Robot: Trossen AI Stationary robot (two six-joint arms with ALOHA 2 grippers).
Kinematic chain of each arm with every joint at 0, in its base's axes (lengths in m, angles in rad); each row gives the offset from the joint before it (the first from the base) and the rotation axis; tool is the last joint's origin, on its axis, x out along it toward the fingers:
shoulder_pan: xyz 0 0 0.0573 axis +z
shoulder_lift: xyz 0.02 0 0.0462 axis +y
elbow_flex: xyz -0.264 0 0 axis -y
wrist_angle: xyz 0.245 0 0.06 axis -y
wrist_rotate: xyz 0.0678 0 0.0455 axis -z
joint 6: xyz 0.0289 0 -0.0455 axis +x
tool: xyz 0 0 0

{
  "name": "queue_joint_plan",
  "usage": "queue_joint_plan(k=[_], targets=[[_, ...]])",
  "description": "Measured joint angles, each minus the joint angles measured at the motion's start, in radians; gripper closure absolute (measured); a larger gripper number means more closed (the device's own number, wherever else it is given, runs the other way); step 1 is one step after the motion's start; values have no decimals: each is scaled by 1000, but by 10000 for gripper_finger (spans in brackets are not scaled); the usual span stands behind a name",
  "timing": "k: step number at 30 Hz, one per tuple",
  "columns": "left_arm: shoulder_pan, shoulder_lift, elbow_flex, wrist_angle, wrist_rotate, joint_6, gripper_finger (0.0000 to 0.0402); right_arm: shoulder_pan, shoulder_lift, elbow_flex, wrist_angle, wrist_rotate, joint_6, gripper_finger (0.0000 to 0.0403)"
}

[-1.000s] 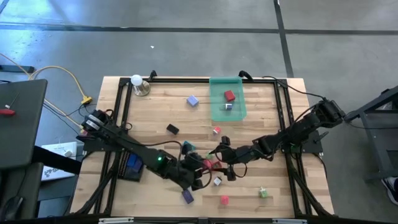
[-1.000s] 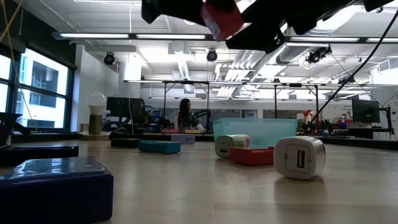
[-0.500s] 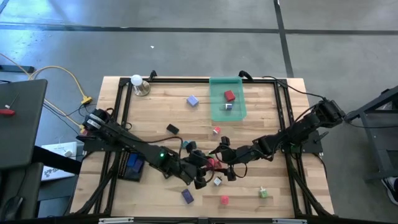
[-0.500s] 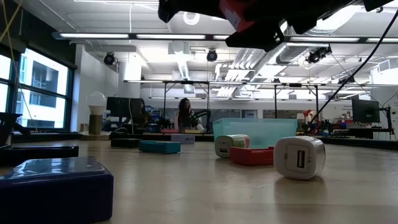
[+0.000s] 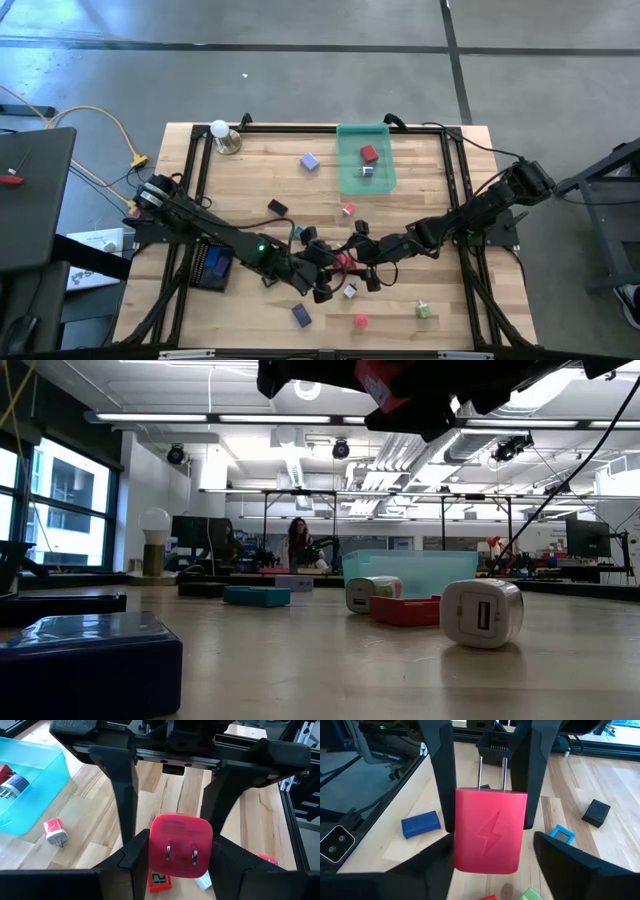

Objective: Pick & Place Office items
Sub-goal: Put the left pink charger adapter into the green bin

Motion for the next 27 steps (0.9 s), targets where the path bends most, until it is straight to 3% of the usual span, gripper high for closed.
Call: queue_joint_plan(k=[9,14,23,27], targets=[[0,5,0,-4,10,-5,254,-12,0,0,0,-61,5,267],[0,5,0,-3,12,-2,251,-20,0,0,-5,-70,21,268],[-1,5,0,16,13,20,140,-10,0,0,-88,-69,102,268],[-10,5,0,16,14,18,125,18,0,0,-194,55,205,268]])
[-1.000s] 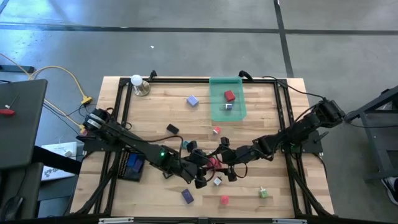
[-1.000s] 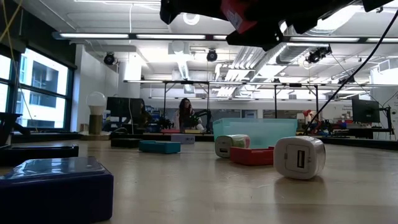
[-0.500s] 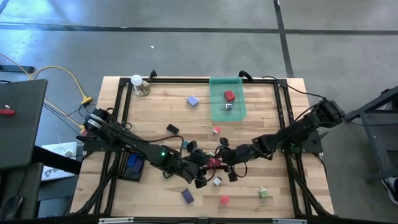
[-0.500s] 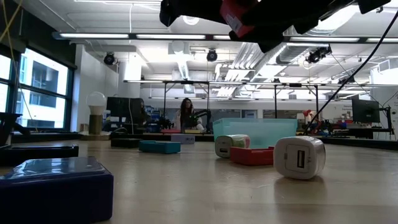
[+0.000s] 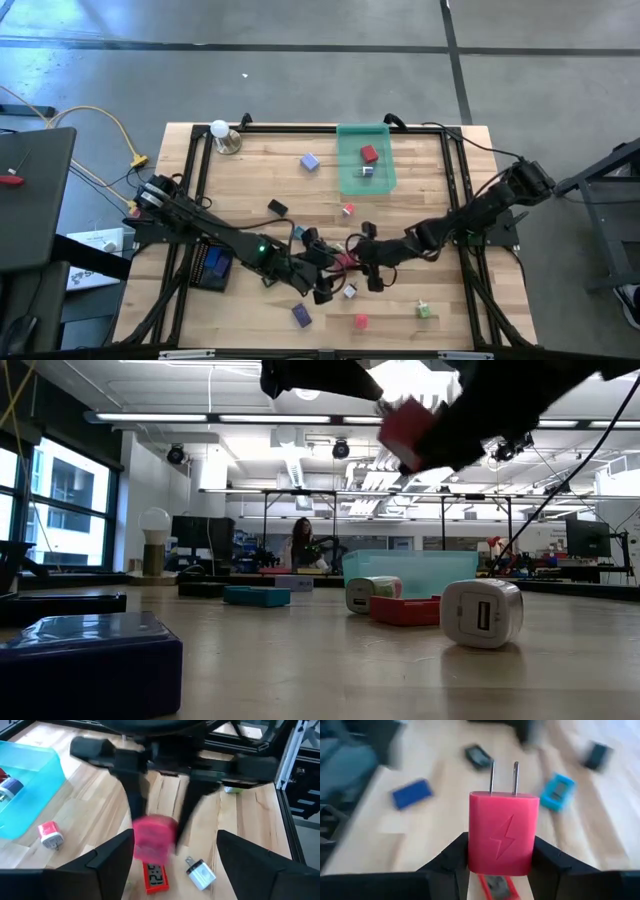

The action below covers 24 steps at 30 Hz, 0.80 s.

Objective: Pick & Place Office items
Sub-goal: Put the left pink charger adapter into the green bin

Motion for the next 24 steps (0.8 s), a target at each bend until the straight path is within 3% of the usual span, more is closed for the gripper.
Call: queue_joint_plan(k=[5,12,18,24], targets=[[-31,0,0,-1,2,-15,123,-6,-43,0,-213,236,206,268],[-73,0,0,-4,3,-18,122,-89,-143,0,-449,310,352,268],[-100,0,0,-10,3,-19,121,-276,-218,4,-481,148,319,268],[-100,0,0,-10,0,-19,121,-565,-186,74,-520,-143,218,268]])
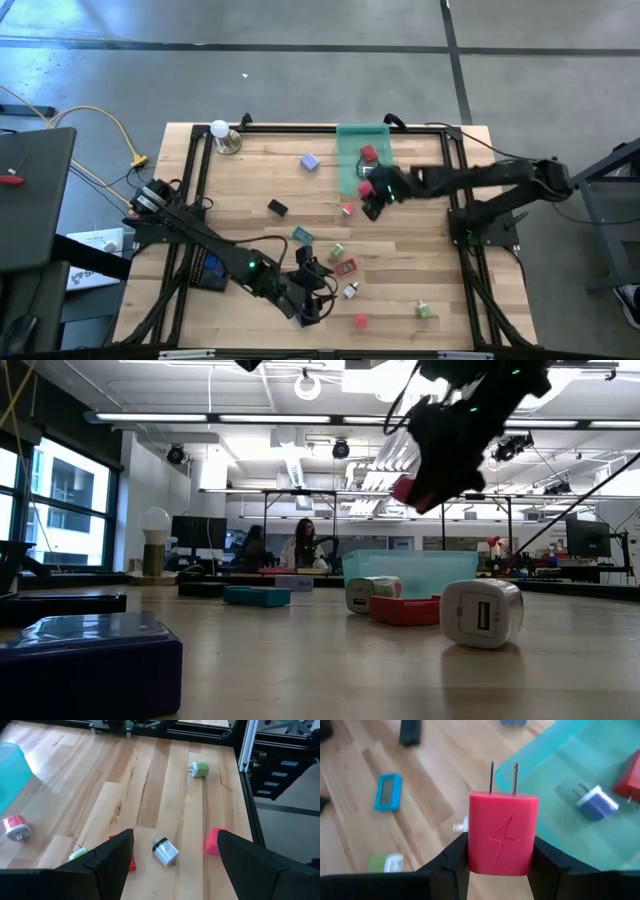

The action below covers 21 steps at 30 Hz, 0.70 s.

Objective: Pick & Place Office items
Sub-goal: Put the left pink charger adapter into the green bin

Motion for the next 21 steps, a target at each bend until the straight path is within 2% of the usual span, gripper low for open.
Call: queue_joint_plan(k=[2,7,15,21], targets=[[4,0,0,-1,0,0,121,-85,33,36,-33,-60,-12,268],[5,0,0,-4,0,0,121,-231,153,117,-110,-131,-72,268],[5,0,0,-23,1,0,121,-345,359,257,-125,-205,-131,268],[-8,0,0,-38,1,0,121,-377,505,340,-177,-224,-137,268]])
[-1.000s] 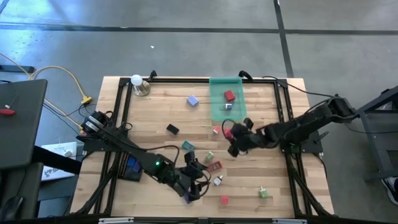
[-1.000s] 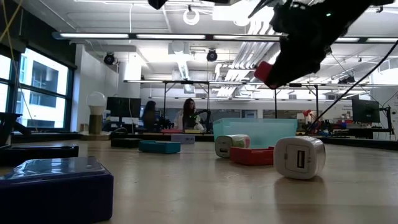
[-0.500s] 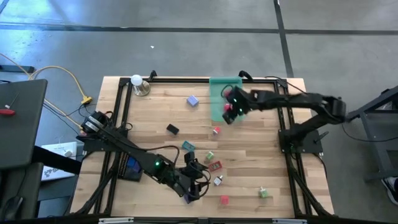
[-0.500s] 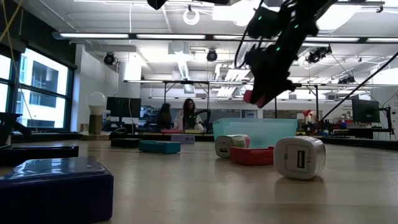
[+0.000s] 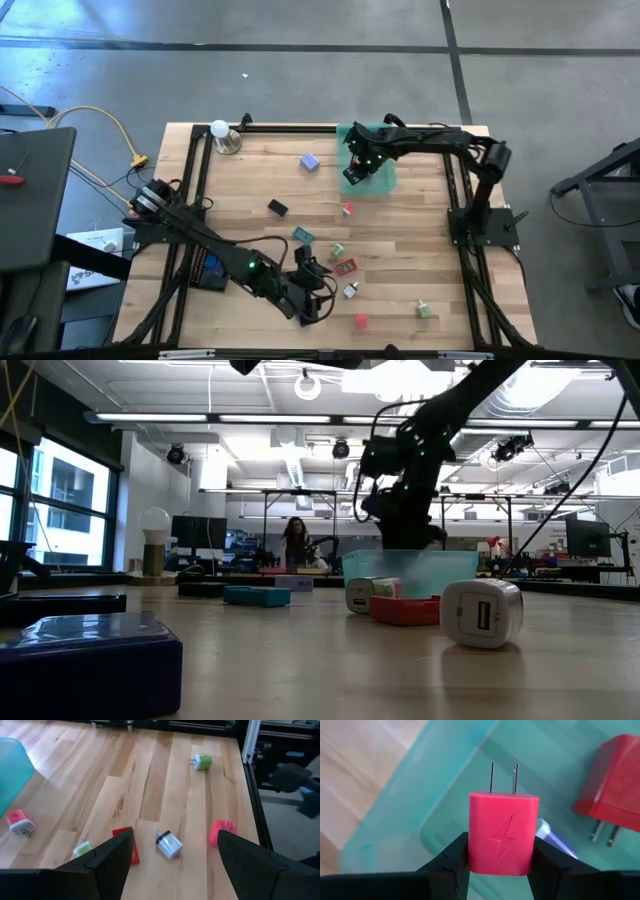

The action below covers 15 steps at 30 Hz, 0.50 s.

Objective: Pick & Place Office items
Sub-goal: Put the left pink charger adapter into the green bin, then put the red digital timer into the black bin

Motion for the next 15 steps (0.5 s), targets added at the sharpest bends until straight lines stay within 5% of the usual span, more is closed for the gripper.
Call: queue_joint_plan(k=[5,15], targets=[[-17,0,0,-30,0,0,121,-9,47,33,5,16,-2,265],[-36,0,0,-48,0,-8,121,-6,47,36,31,69,34,120]])
